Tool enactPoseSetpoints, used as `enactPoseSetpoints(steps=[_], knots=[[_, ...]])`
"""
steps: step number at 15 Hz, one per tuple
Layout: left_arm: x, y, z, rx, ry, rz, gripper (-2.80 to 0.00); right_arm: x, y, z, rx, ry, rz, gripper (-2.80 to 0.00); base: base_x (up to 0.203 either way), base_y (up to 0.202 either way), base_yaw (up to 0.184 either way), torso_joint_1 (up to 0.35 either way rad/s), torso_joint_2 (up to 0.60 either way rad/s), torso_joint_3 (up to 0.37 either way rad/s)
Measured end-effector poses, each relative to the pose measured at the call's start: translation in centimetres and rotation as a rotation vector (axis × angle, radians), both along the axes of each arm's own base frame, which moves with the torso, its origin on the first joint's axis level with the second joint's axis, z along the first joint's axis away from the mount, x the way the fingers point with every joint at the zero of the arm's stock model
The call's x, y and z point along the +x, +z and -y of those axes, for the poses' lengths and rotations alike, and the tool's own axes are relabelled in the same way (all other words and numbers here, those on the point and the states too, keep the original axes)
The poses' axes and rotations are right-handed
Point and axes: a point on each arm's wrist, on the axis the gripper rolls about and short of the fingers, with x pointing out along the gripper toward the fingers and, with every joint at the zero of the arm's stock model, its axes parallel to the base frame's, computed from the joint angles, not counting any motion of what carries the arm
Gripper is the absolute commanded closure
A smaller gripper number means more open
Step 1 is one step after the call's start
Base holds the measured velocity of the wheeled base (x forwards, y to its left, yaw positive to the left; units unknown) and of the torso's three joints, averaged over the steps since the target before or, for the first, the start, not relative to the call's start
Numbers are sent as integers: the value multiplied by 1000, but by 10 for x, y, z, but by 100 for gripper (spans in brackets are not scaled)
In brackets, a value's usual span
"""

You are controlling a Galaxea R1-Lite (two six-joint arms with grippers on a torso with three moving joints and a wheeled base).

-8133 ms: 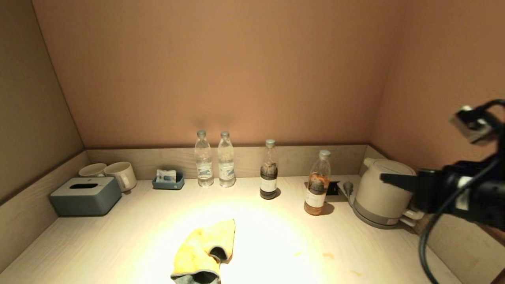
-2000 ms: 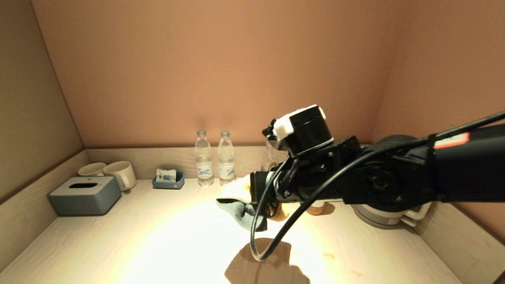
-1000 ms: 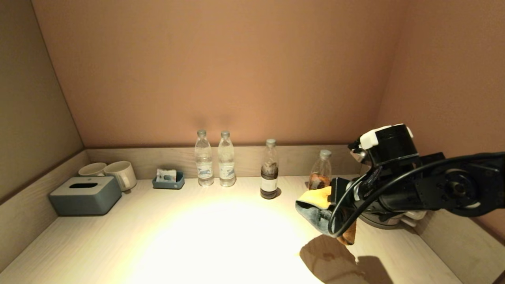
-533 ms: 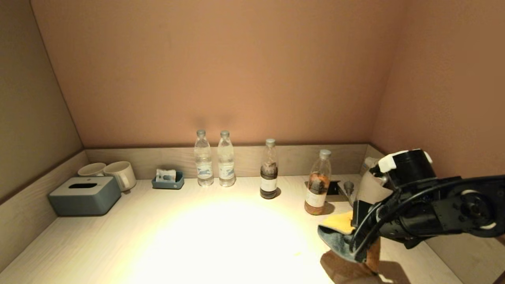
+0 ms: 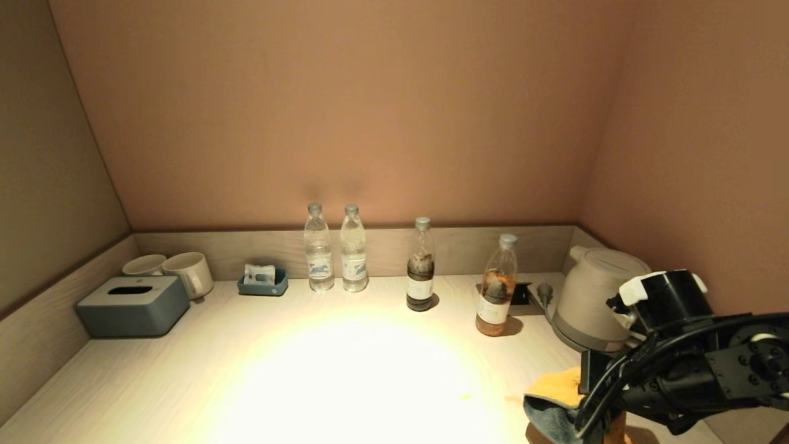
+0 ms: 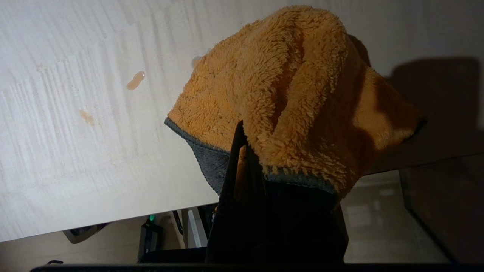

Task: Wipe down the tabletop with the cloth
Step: Sweep the stains on the table

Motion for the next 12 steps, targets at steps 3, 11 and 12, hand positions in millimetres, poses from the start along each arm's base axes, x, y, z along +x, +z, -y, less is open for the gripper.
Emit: enactPoseSetpoints(steps=[3,11,12], knots=[[0,0,0,0,1,0,0,2,-6,7,3,-29,-22,0,0,0,0,0,0,0],[0,0,0,0,1,0,0,25,-38,16,-4,-77,-63,0,0,0,0,0,0,0],[0,0,0,0,1,0,0,27,-40,17,-4,-78,-63,0,0,0,0,0,0,0]])
